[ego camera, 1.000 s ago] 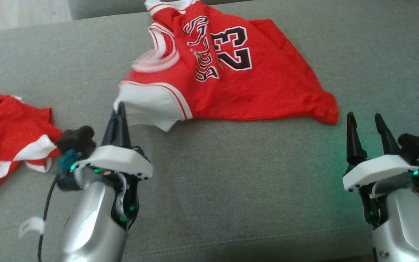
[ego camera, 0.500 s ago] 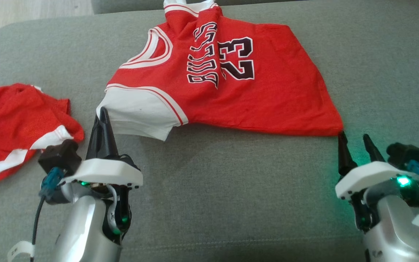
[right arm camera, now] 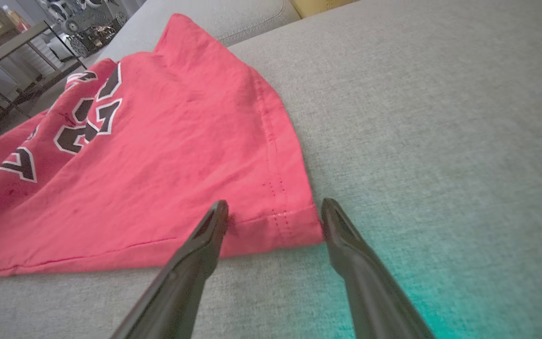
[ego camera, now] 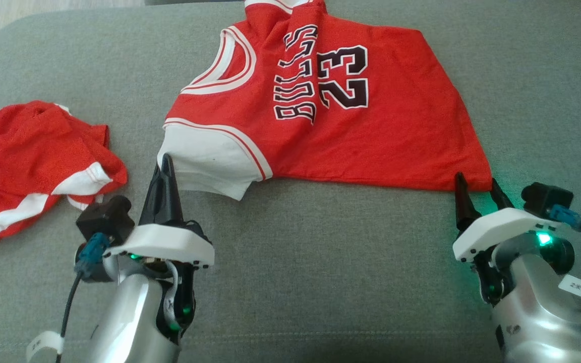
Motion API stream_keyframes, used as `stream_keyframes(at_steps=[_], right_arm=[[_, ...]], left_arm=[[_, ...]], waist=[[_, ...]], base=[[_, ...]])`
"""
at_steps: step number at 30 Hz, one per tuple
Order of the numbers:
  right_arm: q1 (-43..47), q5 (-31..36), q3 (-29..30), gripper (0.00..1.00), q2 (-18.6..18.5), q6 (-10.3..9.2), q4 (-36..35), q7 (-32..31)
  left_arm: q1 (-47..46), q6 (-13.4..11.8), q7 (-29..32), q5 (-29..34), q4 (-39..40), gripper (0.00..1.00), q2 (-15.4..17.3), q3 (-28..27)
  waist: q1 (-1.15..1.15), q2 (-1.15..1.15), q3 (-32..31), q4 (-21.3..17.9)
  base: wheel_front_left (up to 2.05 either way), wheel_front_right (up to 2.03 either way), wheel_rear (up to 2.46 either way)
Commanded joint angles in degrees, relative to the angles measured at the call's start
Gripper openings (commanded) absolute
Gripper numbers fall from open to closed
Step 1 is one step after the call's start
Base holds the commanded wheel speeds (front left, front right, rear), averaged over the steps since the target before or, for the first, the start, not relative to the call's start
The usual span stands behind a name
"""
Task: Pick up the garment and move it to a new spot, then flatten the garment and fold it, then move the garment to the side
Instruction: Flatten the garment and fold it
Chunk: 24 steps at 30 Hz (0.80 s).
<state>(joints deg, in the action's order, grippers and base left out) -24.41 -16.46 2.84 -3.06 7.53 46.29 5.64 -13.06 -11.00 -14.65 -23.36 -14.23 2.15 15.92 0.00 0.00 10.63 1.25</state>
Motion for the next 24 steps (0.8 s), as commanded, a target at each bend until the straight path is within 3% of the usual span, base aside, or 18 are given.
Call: stream_keyframes(at_steps=[1,2,3,11,18,24], right_arm=[[-2.57,1.13,-1.52,0.59,0.18,-0.04,-0.22,0.88],[-2.92,1.45,-1.55,0.05,0.18,-0.04,0.25,1.06],[-3.21,1.82,-1.60,0.00,0.18,-0.04,0.61,1.30],[-3.56,4.13,-5.36,0.00,-2.42,-0.04,-3.25,5.15],[-5.31,2.83,-9.53,0.00,-8.13,-0.04,-14.87,5.29],[-8.15,3.61,-8.69,0.00,-11.49,-0.04,-25.45,1.50]], left_arm=[[-1.78,0.38,-0.35,-0.29,1.66,0.00,0.73,-1.50],[-1.83,0.49,-0.35,-0.30,1.61,0.00,0.73,-1.42],[-1.88,0.60,-0.35,-0.30,1.53,0.00,0.73,-1.37],[-1.56,2.27,-0.35,0.45,3.45,0.00,0.73,-2.52],[-3.76,5.42,-0.35,1.09,9.04,0.00,0.73,-3.64],[-8.32,7.60,-0.35,0.04,14.51,0.00,0.73,-4.50]], waist=[[0.00,0.00,0.23,0.28],[0.00,0.00,0.26,0.36],[0.00,0.00,0.24,0.45],[0.00,0.00,-2.91,0.37],[0.00,0.00,-7.96,-0.86],[0.00,0.00,-12.75,-2.32]], base=[[0.00,0.00,0.00],[0.00,0.00,0.00],[0.00,0.00,0.00],[0.00,0.00,0.00],[0.00,0.00,0.00],[0.00,0.00,0.00]])
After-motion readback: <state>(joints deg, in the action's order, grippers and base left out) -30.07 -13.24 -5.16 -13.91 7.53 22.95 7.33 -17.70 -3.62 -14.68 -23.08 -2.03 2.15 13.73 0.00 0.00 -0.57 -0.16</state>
